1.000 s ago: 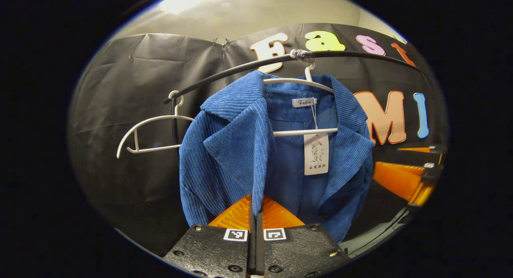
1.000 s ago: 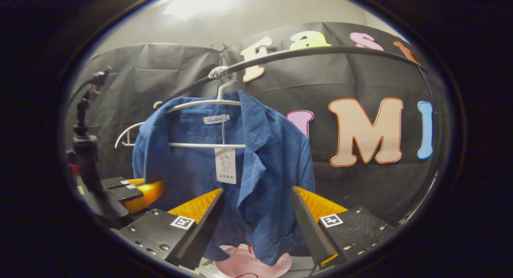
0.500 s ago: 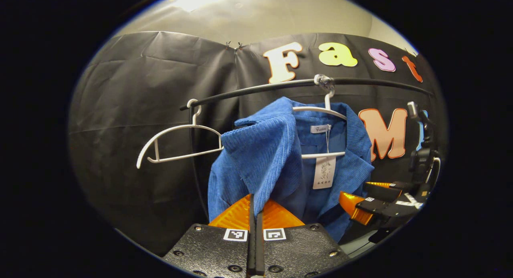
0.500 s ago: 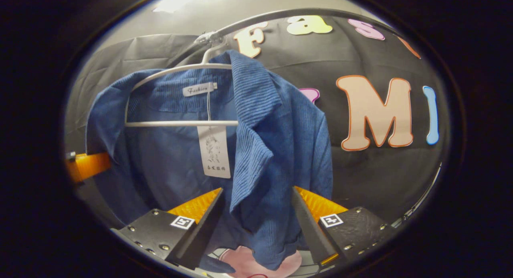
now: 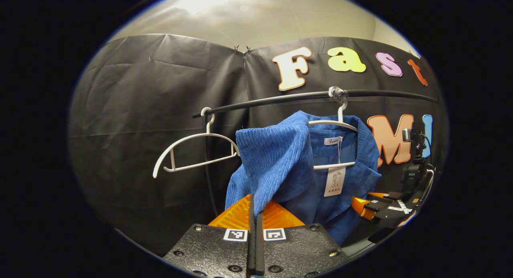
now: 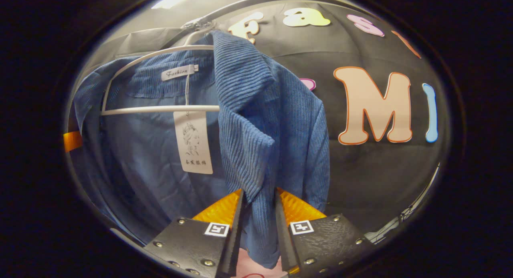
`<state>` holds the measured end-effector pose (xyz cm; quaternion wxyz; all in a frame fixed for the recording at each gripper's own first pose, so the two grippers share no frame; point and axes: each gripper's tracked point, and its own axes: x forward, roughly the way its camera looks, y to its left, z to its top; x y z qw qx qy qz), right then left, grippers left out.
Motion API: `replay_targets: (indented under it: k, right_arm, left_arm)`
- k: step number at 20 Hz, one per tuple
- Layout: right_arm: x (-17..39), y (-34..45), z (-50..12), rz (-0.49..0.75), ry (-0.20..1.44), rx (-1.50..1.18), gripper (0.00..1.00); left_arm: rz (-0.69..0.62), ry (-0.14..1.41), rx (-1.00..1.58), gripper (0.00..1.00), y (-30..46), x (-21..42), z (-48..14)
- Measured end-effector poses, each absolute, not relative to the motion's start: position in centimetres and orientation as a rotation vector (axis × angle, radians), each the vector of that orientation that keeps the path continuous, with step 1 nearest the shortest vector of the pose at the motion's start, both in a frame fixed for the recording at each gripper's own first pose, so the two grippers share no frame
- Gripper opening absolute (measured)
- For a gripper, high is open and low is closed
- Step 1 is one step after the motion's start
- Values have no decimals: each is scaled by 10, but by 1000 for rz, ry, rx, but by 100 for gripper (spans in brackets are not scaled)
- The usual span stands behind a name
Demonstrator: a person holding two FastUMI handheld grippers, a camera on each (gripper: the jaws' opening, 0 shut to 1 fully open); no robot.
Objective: Grasp the clothes on the hanger with both hands and then place them into the laundry hamper below.
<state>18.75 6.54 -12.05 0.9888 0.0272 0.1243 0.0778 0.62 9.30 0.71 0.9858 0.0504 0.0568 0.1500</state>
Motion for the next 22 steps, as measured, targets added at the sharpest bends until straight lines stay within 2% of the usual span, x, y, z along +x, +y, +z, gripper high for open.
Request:
replay_targets:
  k: [2,3,5,6,7,22]
  right_arm:
    - [183,58,-114,148,244,64,15]
    - [184,57,-114,153,247,65,12]
    - [185,54,-108,159,242,56,13]
    - [176,43,-100,123,236,52,13]
    - [184,42,-99,114,225,53,2]
    - [208,-16,-42,16,106,45,0]
  left_arm:
    - [318,111,102,0,99,6,10]
    - [325,108,100,0,102,6,12]
    - [340,102,98,1,108,5,17]
    - [350,97,101,1,112,4,20]
    - [359,91,106,0,116,3,23]
    - [444,20,136,1,163,6,72]
